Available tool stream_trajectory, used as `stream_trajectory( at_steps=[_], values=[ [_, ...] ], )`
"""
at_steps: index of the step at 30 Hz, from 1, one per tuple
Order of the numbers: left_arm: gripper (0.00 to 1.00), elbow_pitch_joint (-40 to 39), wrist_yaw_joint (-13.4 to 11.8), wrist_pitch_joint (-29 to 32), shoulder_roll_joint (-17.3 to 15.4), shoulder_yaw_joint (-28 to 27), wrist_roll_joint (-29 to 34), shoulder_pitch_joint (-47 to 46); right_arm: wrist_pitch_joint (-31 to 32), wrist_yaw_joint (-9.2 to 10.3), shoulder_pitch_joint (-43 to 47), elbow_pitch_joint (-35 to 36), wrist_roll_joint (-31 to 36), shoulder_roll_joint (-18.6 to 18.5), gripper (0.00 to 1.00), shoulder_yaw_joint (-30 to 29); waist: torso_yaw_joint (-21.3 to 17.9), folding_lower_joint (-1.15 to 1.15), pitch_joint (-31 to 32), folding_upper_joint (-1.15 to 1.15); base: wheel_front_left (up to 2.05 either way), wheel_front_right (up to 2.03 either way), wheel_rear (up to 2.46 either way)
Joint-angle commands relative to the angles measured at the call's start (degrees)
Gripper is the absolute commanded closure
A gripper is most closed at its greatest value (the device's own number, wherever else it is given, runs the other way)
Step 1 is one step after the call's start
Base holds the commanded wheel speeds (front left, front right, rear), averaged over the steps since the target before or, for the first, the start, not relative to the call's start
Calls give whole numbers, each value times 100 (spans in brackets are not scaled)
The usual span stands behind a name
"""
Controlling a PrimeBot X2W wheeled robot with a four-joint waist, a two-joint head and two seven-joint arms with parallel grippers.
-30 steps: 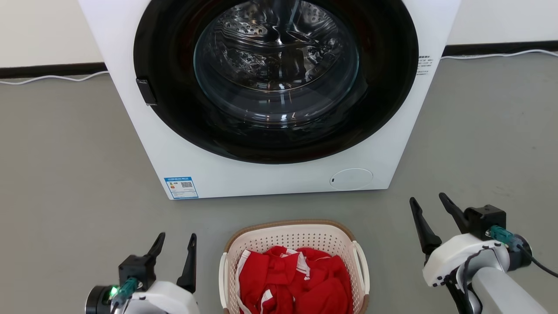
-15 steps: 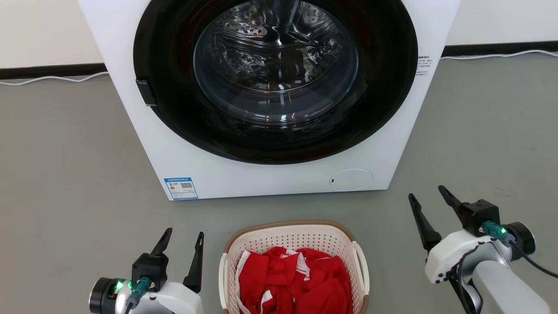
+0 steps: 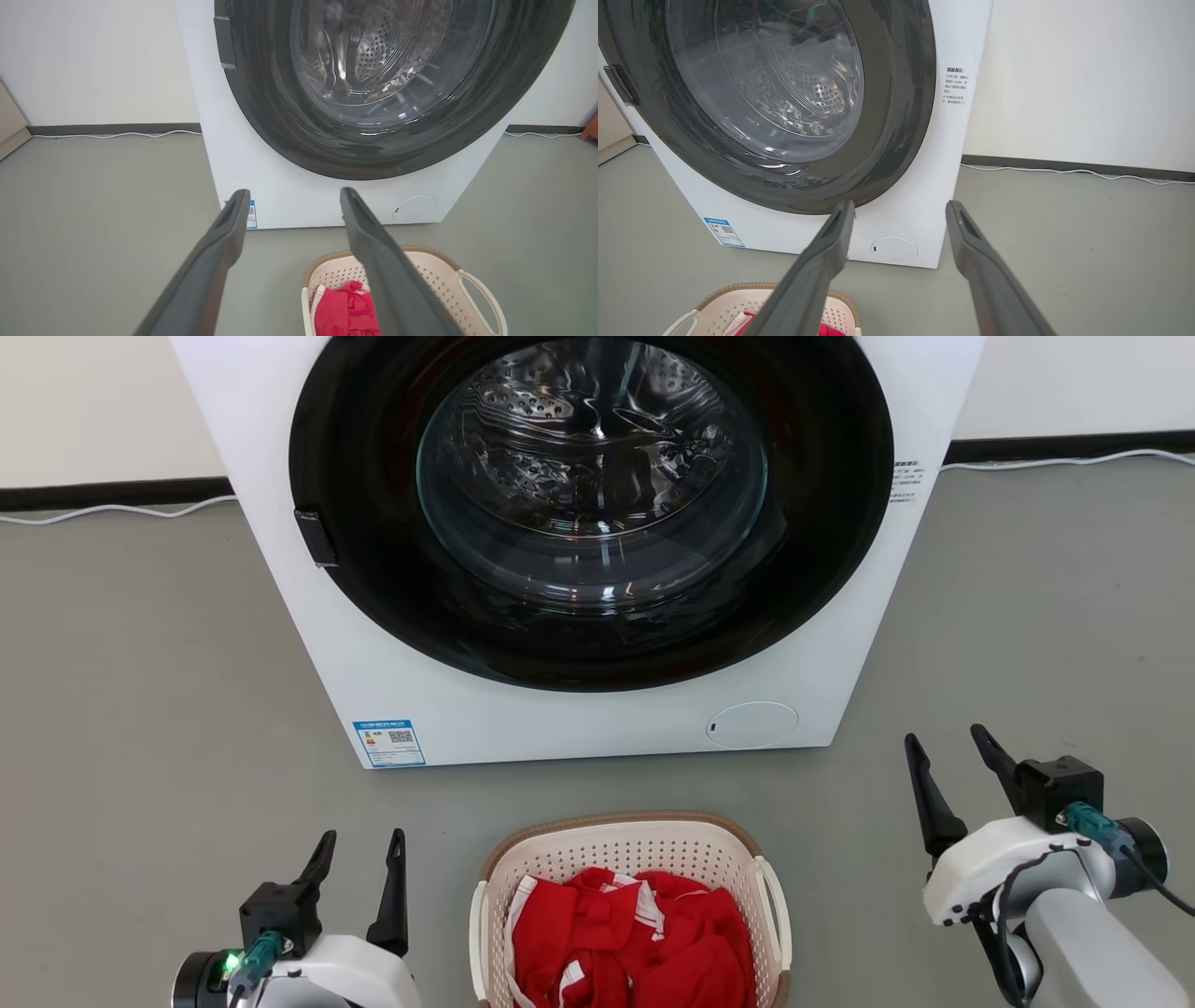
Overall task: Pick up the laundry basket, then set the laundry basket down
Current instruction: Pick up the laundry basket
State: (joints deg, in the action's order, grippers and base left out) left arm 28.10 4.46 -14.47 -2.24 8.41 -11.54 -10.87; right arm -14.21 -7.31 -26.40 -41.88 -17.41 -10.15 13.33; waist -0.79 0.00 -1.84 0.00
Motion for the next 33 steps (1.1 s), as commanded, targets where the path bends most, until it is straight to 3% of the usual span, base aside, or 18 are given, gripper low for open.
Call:
stream_trajectory(
  at_steps=[1,16,33],
  values=[
    [0,-98,-60,-52,-65,-178,-49,-198,-79,-18,29,138,98,14,0,30,0,0,0,0,0,0,0],
    [0,-114,-110,-52,-65,-129,-225,-307,-79,-18,-9,250,178,58,0,-109,4,0,-300,0,0,0,0],
    [0,-191,-241,-52,-64,316,-604,-1164,-79,-18,-592,595,230,-62,0,-124,145,0,-2218,0,0,0,0]
  ],
)
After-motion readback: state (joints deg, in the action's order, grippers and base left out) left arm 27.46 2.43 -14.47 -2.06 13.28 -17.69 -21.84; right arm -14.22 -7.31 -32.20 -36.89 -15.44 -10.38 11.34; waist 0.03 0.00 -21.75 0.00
